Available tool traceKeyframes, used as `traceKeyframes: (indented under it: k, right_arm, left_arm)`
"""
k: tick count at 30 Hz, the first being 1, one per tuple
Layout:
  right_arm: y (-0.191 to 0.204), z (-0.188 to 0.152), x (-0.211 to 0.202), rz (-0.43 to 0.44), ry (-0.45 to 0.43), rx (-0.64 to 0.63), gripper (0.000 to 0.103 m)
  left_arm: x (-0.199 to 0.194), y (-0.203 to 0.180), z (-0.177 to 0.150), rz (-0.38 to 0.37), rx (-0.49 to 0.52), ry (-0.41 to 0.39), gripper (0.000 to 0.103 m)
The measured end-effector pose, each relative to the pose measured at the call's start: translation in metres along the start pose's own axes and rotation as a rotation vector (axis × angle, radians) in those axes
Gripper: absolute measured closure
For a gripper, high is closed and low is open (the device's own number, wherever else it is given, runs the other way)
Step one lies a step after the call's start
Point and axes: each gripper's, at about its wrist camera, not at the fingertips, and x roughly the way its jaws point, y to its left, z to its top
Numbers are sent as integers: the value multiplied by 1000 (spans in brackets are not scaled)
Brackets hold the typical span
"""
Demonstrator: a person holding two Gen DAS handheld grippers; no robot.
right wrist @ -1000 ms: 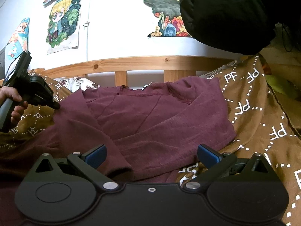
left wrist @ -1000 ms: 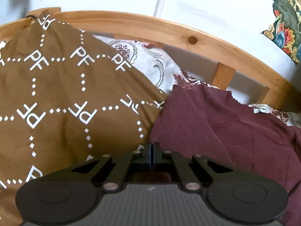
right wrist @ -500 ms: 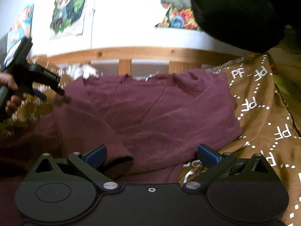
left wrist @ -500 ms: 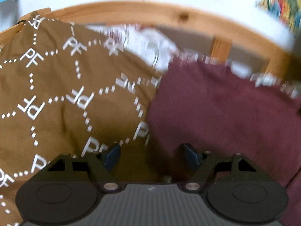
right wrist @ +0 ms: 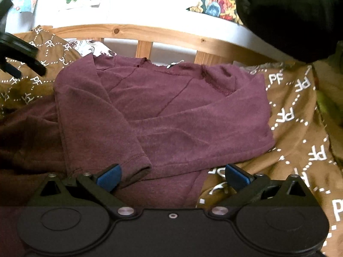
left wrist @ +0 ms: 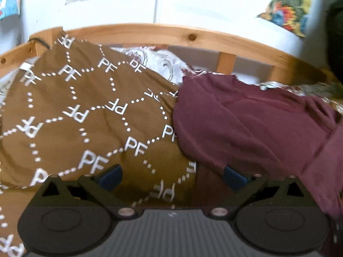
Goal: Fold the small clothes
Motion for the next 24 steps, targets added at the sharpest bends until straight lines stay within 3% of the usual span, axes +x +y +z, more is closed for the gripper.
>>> traceKeyframes:
  k: [7, 12, 18, 24]
  right_arm:
    - [7, 3, -22, -41, 4, -27, 1]
    - [11, 4, -52, 2, 14, -18, 1]
    - [22, -1, -91, 15, 30, -24, 1]
    - [33, -10, -115, 22, 67, -20, 1]
  left_arm:
    - [-57, 11, -33, -59, 147, -12, 1]
    - [-85, 14, -55, -156, 296, 8, 1]
    - [-100, 5, -81, -250, 432, 58, 1]
    - [-97, -12, -109, -259, 567, 107, 1]
